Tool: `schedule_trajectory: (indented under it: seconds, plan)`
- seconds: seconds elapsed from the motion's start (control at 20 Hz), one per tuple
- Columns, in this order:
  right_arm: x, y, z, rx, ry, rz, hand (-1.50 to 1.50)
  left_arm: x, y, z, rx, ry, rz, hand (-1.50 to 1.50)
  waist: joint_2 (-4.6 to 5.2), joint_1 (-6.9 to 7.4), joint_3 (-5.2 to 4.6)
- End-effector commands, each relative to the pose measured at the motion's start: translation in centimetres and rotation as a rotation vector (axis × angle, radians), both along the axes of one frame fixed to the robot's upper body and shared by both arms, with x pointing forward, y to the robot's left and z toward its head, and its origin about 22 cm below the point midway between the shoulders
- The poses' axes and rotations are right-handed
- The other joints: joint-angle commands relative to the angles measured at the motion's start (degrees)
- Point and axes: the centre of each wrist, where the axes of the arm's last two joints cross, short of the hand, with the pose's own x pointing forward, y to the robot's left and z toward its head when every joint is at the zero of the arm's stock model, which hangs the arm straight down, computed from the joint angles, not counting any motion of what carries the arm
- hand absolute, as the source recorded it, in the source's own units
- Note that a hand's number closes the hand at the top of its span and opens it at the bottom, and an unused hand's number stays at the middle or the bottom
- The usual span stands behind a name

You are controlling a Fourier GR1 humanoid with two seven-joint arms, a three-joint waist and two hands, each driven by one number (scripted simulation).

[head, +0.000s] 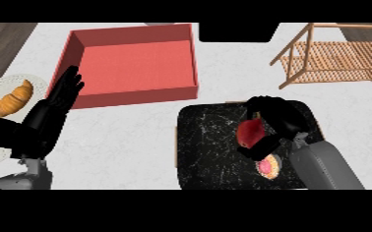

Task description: Pick the pear from the tray and place it in the tiered shelf

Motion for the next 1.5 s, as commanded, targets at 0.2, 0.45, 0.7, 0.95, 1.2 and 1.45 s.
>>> schedule_trajectory:
  seconds: [0.2, 0.45, 0.7, 0.95, 1.2, 1.45]
  plan:
    - [-3.9, -1.9, 0.9, 0.081, -0.11, -0.302, 1.5, -0.6, 0.6, -0.2, 0.007, -0.005, 0.039, 0.0, 0.5, -1.98, 0.49]
    - [-9.1, -1.4, 2.1, 0.267, -0.22, -0.462, 1.5, -0.7, 1.1, -0.8, -0.006, 0.009, 0.053, 0.0, 0.37, -2.89, 0.49]
    - [-10.9, -1.0, 9.1, 0.457, -0.431, -0.52, 1.5, -0.3, 2.0, 0.7, 0.01, 0.006, 0.057, 0.0, 0.4, -2.36, 0.46]
    - [-13.1, -2.1, 14.5, 0.494, -0.584, -0.576, 1.5, -0.2, -0.5, 1.9, -0.003, 0.015, -0.002, 0.0, 0.71, -1.2, 0.51]
    - [-14.7, -2.4, 19.2, 0.537, -0.63, -0.621, 1.5, -0.9, 0.3, -1.9, 0.005, 0.013, 0.0, 0.0, 0.88, -0.73, 0.48]
    - [-11.3, -4.3, 21.8, 0.586, -0.656, -0.661, 1.5, -1.3, -0.1, 0.2, -0.008, 0.008, 0.002, 0.0, 0.87, -0.3, 0.52]
